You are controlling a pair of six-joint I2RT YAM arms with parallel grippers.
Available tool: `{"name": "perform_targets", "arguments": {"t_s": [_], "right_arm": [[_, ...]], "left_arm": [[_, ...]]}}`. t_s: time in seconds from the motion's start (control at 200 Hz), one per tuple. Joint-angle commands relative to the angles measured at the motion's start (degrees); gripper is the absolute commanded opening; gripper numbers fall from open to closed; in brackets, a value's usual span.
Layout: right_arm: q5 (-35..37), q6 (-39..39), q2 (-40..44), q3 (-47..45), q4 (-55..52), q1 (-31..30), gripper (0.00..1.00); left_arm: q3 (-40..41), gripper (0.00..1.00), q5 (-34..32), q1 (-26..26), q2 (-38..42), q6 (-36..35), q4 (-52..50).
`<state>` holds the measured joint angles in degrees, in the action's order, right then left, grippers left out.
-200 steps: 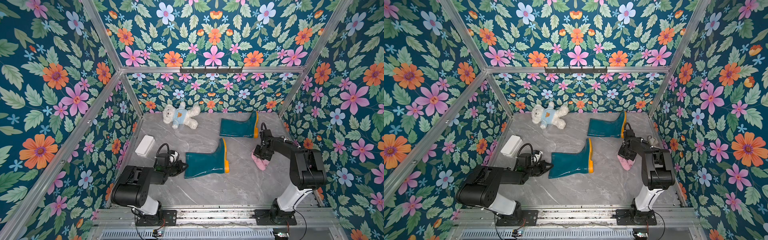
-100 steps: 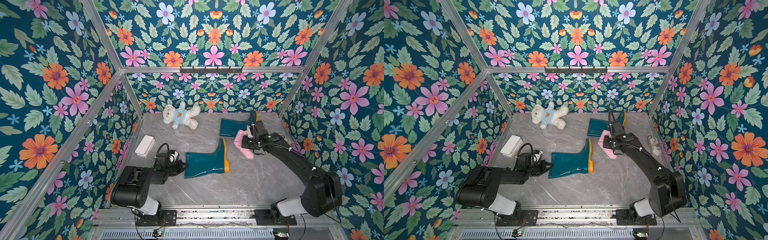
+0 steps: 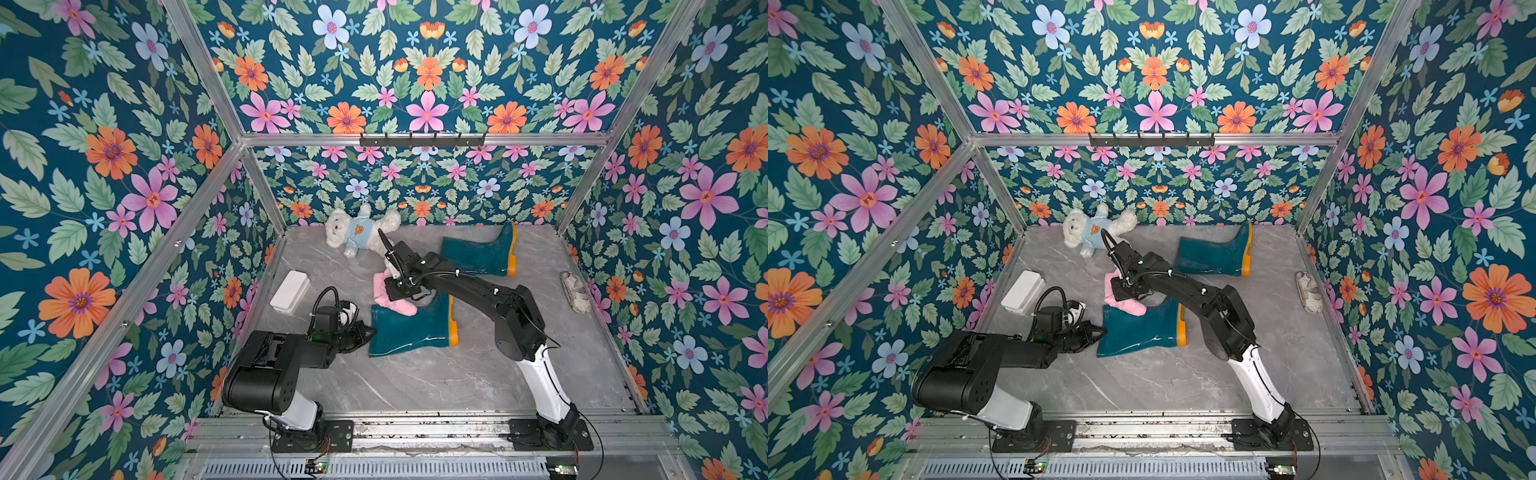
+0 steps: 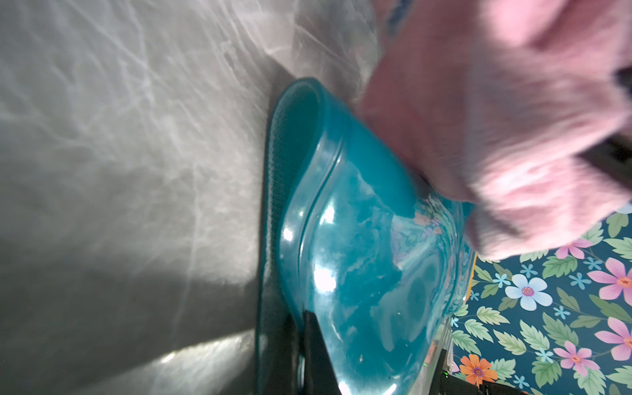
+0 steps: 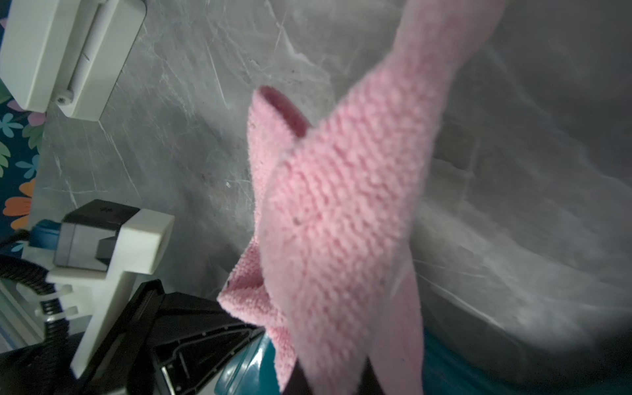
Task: Wipe the rubber boots with a cloth
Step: Wipe the dirt off the rubber boot.
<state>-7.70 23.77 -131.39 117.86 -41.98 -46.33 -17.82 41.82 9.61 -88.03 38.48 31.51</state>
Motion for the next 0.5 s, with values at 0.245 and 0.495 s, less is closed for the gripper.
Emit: {"name": "perform_targets", "arguments": {"t_s": [0.245,0.495], "right_arm": [[-7.4,-1.9,-6.0,5.0,-11.5,-1.5,0.0],[-0.2,-2.8,6.1,-10.7,-13.0,2.8,0.0]], "left_arm": [[-0.2,0.0,0.2,0.0,-0.4,-0.7,0.7],[0.2,0.0,-0.3,0.0,0.3,-0.4,0.8]]}}
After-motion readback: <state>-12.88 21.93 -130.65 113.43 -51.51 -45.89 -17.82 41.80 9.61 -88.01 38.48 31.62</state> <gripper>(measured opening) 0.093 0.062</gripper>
